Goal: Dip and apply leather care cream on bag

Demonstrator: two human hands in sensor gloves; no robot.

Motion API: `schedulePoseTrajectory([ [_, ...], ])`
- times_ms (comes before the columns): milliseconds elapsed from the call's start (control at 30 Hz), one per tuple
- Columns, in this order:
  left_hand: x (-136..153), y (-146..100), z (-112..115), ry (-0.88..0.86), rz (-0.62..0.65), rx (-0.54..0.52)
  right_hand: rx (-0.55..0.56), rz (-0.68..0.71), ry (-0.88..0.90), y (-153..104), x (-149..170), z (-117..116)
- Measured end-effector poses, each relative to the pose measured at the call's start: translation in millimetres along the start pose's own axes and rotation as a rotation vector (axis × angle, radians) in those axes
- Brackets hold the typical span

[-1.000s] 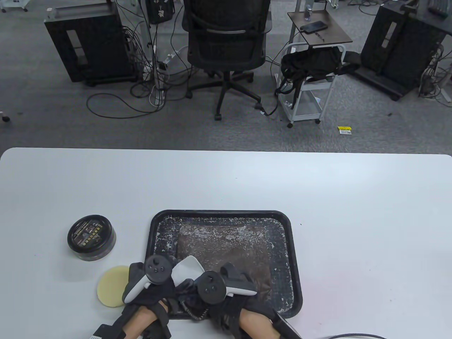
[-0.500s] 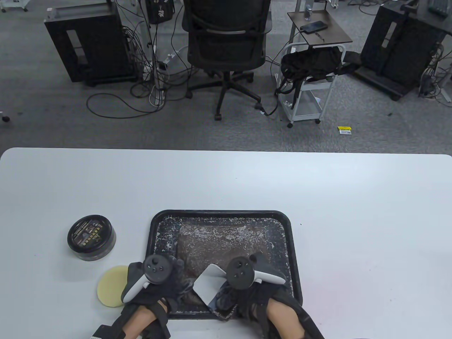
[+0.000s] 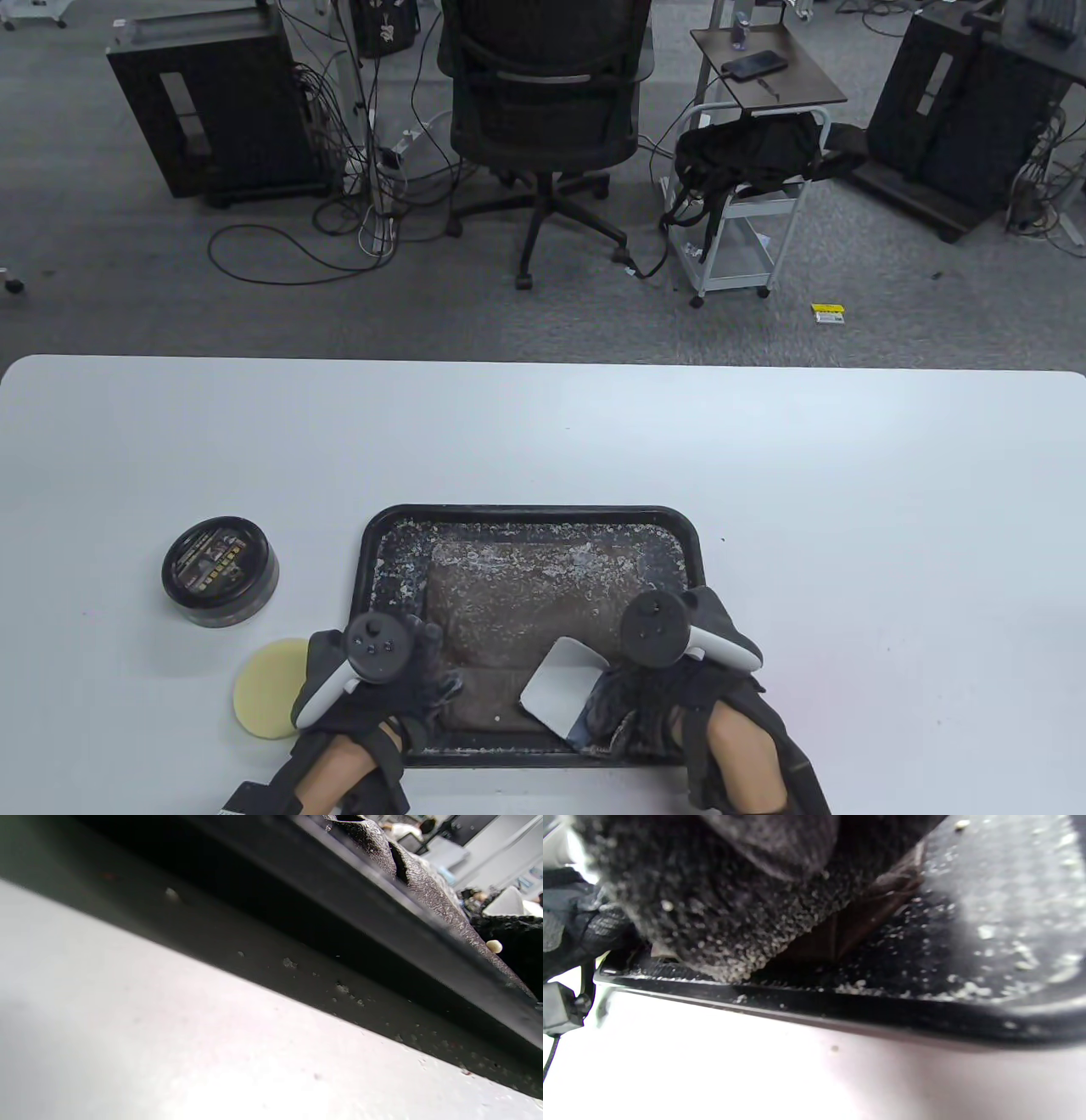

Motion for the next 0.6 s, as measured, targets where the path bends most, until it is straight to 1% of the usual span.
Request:
schedulePoseTrajectory([
  [67, 0, 0, 0, 0.002, 0.001, 0.001, 0.009, -0.007, 0.012, -2, 5, 2],
  [267, 0, 0, 0, 0.009, 0.001, 0.006, 0.042, -0.085, 0.026, -11, 28, 10],
  [400, -1, 0, 0, 0.014, 0.001, 0.006, 0.061, -0.092, 0.026, -15, 33, 13],
  [533, -1, 0, 0, 0.015, 0.003, 0.006, 0.105, -0.123, -0.012, -23, 37, 20],
  [600, -1, 1, 0, 0.016, 0.004, 0.005, 0.158, -0.132, -0.015, -33, 43, 28],
])
Point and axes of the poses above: the tracker on the back of each hand, its own x axis roughly to the little-finger side, its own y axis roughly from the wrist to the fingertips, z = x × y, the point moved 2 cm from there along y, roughly from the wrist to the fingertips, and after that the axes turned 2 degrees about y, right-handed, at the moved point
